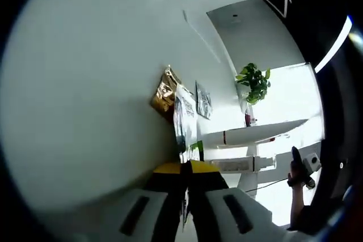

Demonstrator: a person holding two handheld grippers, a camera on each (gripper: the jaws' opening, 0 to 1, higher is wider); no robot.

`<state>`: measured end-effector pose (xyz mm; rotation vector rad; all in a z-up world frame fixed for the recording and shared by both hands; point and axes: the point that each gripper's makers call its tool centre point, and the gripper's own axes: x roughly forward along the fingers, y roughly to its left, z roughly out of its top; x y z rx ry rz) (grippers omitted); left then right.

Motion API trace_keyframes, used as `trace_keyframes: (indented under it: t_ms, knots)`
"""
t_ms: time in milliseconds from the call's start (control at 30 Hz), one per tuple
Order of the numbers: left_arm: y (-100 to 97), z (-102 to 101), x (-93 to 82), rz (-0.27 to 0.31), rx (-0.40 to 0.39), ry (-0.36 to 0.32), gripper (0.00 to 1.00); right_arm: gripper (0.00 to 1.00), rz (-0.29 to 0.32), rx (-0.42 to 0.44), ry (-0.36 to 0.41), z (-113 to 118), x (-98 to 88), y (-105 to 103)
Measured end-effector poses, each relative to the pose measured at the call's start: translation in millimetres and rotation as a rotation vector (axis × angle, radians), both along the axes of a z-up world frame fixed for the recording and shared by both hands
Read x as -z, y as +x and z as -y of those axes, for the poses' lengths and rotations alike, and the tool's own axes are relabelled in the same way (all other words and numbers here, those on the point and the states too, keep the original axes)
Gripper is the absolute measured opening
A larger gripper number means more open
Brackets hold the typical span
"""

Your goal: Arrange the skincare products in the storage area until every visible bottle or jar stands upright without overlapping.

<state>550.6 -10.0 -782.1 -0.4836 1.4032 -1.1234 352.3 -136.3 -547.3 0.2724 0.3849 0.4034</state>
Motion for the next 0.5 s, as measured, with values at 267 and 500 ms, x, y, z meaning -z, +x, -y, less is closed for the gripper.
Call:
trace_keyframes:
  t_ms: [267, 500]
  knots:
    - [-8.7, 5.6, 0.8, 0.001, 0.006, -0.009, 0.02, 0.99, -0.001, 0.000, 0.012, 2.2, 1.9, 4.5]
    - [-14.6, 13.2, 6.9, 0.009, -0.015, -0.002, 0.03, 0.98, -0.004, -0.009, 0.013, 1.7, 2.3, 6.2]
